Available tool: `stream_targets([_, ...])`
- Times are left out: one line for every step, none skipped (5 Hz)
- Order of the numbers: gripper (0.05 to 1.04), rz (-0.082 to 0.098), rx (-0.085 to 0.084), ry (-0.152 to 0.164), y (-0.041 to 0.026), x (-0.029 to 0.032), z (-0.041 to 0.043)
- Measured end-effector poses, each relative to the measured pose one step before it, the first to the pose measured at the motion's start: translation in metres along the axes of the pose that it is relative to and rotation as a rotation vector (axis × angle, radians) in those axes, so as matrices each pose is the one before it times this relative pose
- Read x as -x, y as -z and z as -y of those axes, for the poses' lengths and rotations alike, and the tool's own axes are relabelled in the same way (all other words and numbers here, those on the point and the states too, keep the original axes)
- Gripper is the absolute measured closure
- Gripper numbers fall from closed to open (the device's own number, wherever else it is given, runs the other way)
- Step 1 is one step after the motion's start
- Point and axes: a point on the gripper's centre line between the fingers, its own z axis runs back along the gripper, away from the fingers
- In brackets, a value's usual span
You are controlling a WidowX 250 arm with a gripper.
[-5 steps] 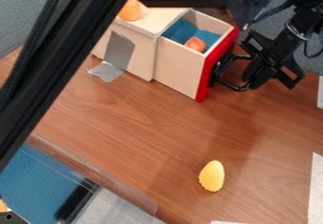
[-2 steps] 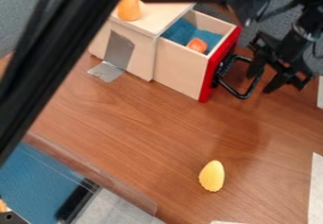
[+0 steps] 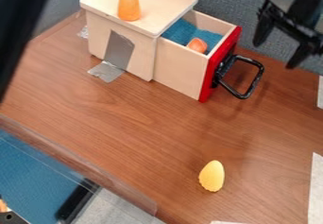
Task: Opens the drawer.
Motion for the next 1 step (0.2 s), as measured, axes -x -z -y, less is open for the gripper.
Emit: stream_targets([0.083, -0.0052, 0.0612, -0.0493, -0.01113, 0.00770, -0.02110])
